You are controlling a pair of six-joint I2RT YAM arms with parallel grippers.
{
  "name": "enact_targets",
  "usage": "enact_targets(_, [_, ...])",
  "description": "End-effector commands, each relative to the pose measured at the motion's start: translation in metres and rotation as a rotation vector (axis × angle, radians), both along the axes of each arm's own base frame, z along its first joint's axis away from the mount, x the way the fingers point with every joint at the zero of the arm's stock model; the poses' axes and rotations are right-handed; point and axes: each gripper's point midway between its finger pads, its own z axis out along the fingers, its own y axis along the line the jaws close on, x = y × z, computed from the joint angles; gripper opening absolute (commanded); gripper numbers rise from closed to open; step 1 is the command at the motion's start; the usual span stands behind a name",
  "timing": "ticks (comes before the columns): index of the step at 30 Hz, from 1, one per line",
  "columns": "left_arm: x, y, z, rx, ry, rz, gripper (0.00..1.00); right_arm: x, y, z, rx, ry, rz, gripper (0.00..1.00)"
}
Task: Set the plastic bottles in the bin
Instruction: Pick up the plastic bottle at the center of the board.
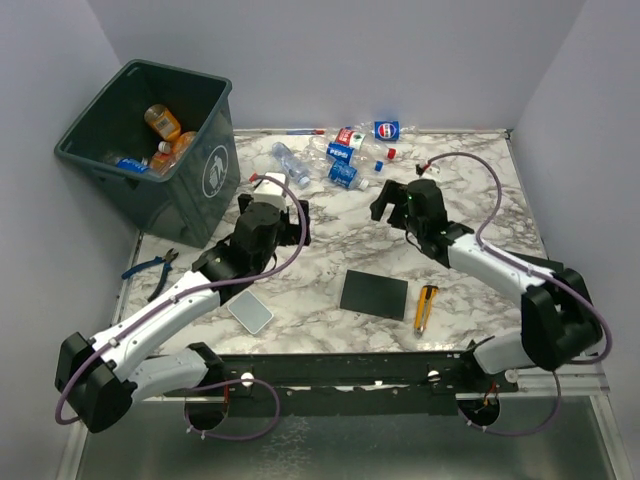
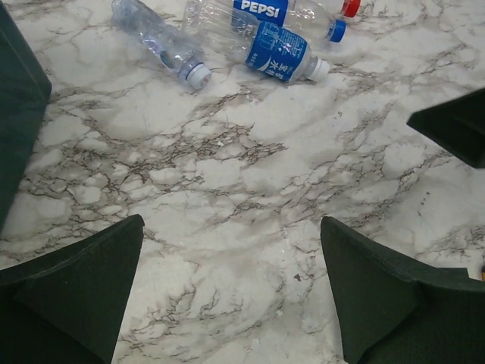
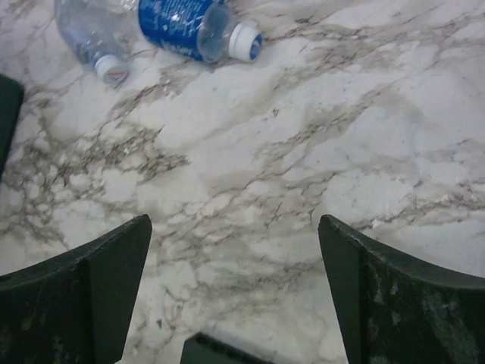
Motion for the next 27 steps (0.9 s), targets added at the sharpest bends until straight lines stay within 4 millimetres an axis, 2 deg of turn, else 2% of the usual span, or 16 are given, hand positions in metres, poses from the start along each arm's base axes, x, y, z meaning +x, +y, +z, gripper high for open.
enact_targets(1, [-0.01,-0.001,0.006,-0.114,-0.021,-0.009,0.99,0.057,0.023,0.018,0.059,-0.104,0.031,0.92])
enact_targets(2, [-0.013,-0.002,0.004,-0.123,-0.023,-0.023,0.99,0.069,0.03,0.021,0.045,-0.143,0.056,0.92])
enact_targets(4, [-0.019,-0.002,0.002,-0.137,-0.037,-0.052,0.99,0.09,0.04,0.015,-0.015,-0.172,0.097,0.91])
enact_targets(8, [-0.027,0.003,0.01,-0.164,-0.101,-0.079,0.99,0.133,0.057,-0.01,-0.196,-0.16,0.193,0.91])
enact_targets(12, [-0.032,0.011,0.016,-0.186,-0.142,-0.065,0.99,0.161,0.068,-0.028,-0.357,-0.155,0.302,0.92])
enact_targets(17, [-0.031,0.013,0.018,-0.178,-0.156,-0.058,0.99,0.176,0.083,-0.046,-0.48,-0.146,0.452,0.95])
enact_targets(21, [-0.031,0.014,0.017,-0.178,-0.153,-0.055,0.99,0.178,0.099,-0.046,-0.471,-0.167,0.552,0.95])
enact_targets(27, [-0.03,0.015,0.015,-0.17,-0.153,-0.05,0.99,0.182,0.105,-0.068,-0.485,-0.132,0.594,0.94])
